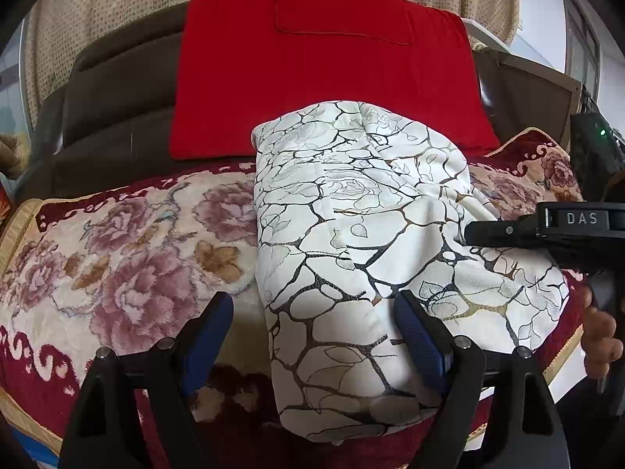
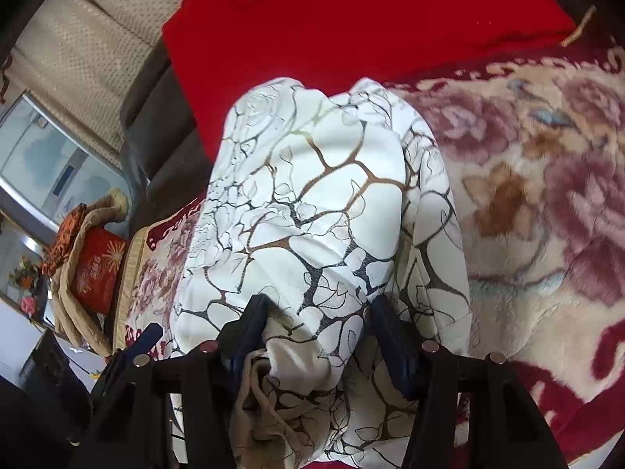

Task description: Fold large clothes

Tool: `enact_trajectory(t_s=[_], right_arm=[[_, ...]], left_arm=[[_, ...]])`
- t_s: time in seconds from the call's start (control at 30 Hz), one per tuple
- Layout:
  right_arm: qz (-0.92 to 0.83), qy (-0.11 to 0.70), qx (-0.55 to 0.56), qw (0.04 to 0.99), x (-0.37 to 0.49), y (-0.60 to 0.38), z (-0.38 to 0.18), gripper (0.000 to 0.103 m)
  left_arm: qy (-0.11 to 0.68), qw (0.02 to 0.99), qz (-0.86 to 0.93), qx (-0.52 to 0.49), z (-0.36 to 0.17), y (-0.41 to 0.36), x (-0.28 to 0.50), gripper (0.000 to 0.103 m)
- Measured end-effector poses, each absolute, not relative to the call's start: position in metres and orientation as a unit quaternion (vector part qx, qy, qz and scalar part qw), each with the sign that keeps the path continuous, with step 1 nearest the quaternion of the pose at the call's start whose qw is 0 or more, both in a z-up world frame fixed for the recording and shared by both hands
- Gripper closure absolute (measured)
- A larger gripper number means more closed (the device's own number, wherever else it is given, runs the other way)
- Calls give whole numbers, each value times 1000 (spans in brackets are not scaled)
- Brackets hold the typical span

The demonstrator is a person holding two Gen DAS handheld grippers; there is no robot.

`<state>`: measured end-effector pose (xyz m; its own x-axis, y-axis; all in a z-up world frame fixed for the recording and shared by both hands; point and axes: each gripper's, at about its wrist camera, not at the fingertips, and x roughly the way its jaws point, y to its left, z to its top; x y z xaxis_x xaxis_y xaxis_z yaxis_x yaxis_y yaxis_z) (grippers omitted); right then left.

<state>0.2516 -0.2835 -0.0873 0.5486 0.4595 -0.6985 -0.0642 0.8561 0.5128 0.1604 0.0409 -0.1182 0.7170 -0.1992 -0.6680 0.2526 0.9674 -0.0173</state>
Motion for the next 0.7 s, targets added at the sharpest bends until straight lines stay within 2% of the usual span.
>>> enact_trajectory(t_s=[0.13, 0.4, 0.5, 0.6, 0.7], right_arm=[[153, 424, 198, 870, 241, -279, -73, 44], [173, 322, 181, 913, 225, -276, -31, 44], [185, 348, 193, 898, 237, -272, -43, 44], [178, 426, 226, 858, 264, -275, -82, 45], [177, 428, 232, 855, 268, -277, -86, 45]], left_arm=[[357, 926, -120, 33, -119, 42, 161, 18], [357, 925, -121, 37, -119, 41, 162, 18], [357, 926, -120, 38, -119, 41, 162, 17], [359, 924, -123, 39, -121, 40, 163, 17], [355, 926, -120, 40, -120, 40, 162, 17]])
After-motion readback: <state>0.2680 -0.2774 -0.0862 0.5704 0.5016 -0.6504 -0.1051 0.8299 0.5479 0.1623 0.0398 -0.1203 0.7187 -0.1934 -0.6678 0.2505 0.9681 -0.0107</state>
